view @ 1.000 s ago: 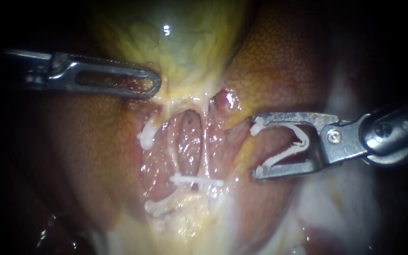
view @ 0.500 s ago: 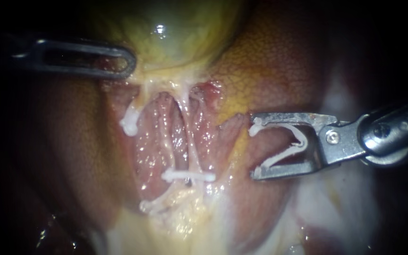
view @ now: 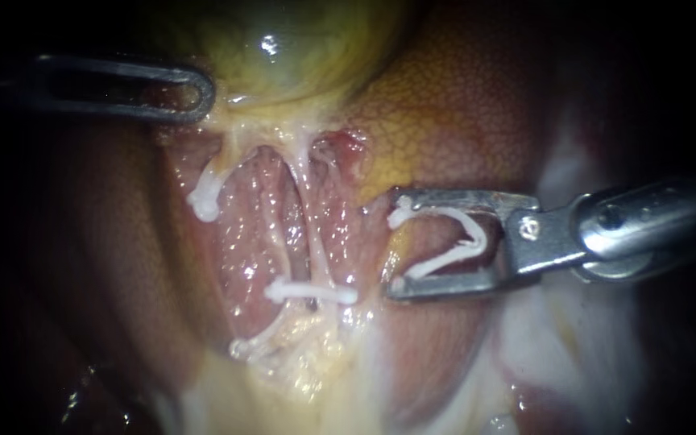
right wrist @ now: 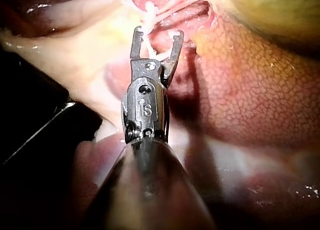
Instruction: Clipping second clip right tube
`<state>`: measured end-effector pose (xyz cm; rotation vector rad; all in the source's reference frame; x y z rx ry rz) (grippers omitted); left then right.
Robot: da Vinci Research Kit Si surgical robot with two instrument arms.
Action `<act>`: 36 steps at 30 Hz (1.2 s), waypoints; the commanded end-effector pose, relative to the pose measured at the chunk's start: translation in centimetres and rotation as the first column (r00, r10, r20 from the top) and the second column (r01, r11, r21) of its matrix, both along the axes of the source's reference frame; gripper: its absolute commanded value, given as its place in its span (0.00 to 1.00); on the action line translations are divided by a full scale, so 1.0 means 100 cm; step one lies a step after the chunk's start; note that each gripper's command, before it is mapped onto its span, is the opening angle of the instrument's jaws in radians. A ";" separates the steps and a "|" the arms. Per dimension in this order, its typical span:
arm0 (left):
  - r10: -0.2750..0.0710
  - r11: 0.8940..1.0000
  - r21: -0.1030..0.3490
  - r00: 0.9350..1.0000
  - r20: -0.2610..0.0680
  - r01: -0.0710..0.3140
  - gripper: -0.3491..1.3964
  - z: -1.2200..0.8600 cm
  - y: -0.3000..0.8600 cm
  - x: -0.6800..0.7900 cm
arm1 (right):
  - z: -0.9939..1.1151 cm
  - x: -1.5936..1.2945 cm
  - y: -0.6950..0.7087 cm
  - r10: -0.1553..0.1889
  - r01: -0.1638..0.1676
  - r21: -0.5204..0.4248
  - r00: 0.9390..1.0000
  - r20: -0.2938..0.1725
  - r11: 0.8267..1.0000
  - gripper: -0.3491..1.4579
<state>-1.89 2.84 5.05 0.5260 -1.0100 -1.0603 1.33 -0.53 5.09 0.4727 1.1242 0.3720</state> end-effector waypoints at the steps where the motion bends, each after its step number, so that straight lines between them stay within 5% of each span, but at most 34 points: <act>1: 0.000 1.000 0.000 1.000 -0.001 0.000 0.00 0.0000 0.0000 0.0000 | 0.0004 0.0003 -0.0001 0.004 -0.004 0.006 1.000 0.002 1.000 0.47; 8: -0.001 1.000 -0.001 1.000 -0.001 0.001 0.00 0.0000 -0.0001 -0.0001 | 0.0032 0.0018 -0.0004 0.019 -0.019 0.080 1.000 -0.003 0.997 0.47; 13: -0.004 1.000 -0.002 1.000 -0.003 0.004 0.00 0.0000 -0.0002 -0.0001 | 0.0040 0.0025 -0.0002 0.036 -0.028 0.143 0.998 -0.058 0.989 0.47; 24: -0.003 1.000 -0.002 1.000 -0.002 0.003 0.00 0.0001 -0.0003 -0.0002 | 0.0048 0.0050 -0.0001 0.058 -0.013 0.254 0.983 -0.172 0.967 0.46; 30: -0.003 1.000 -0.002 1.000 -0.002 0.003 0.00 0.0001 -0.0003 -0.0002 | 0.0050 0.0053 -0.0003 0.060 0.019 0.305 0.968 -0.245 0.952 0.46; 36: -0.003 1.000 -0.003 1.000 -0.003 0.003 0.00 0.0001 -0.0004 -0.0002 | 0.0047 0.0054 -0.0006 0.054 0.078 0.359 0.938 -0.344 0.930 0.45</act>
